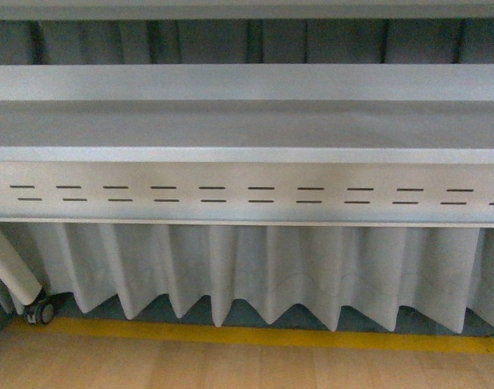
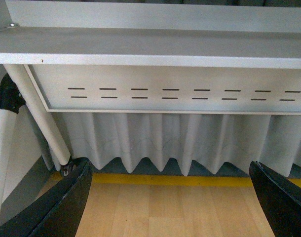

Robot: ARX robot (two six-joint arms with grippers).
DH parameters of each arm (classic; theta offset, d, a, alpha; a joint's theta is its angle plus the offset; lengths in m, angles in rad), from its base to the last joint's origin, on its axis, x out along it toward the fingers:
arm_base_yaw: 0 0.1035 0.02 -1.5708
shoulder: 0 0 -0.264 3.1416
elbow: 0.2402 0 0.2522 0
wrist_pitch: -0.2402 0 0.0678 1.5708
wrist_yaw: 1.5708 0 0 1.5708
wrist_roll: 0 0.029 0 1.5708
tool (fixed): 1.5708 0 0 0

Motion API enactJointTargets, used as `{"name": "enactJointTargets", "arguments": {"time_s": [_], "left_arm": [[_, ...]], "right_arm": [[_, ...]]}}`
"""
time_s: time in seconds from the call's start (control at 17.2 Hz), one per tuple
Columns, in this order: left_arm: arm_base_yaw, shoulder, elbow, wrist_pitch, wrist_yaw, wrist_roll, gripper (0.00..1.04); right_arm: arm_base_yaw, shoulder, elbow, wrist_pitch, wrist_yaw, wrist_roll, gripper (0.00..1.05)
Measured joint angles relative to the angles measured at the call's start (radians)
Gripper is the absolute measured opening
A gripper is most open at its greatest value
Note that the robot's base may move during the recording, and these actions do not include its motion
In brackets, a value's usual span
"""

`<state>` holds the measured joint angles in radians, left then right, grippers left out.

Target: Wind up and store yellow beetle toy

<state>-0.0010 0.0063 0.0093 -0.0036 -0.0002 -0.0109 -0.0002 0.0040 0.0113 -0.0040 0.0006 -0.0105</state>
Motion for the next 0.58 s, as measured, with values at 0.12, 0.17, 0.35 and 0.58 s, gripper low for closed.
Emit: {"name": "enactJointTargets", "arguments": {"time_s": [0.12,0.17,0.35,0.58], "left_arm": [[0.000,0.000,0.000,0.000,0.000,0.000,0.98],[0.000,0.000,0.000,0.000,0.000,0.000,0.98],[0.000,0.000,0.000,0.000,0.000,0.000,0.98],[0.000,0.000,0.000,0.000,0.000,0.000,0.98]], "right_arm": [[0.000,0.000,0.000,0.000,0.000,0.000,0.98],[0.000,0.000,0.000,0.000,0.000,0.000,0.98],[0.000,0.000,0.000,0.000,0.000,0.000,0.98],[0.000,0.000,0.000,0.000,0.000,0.000,0.98]]}}
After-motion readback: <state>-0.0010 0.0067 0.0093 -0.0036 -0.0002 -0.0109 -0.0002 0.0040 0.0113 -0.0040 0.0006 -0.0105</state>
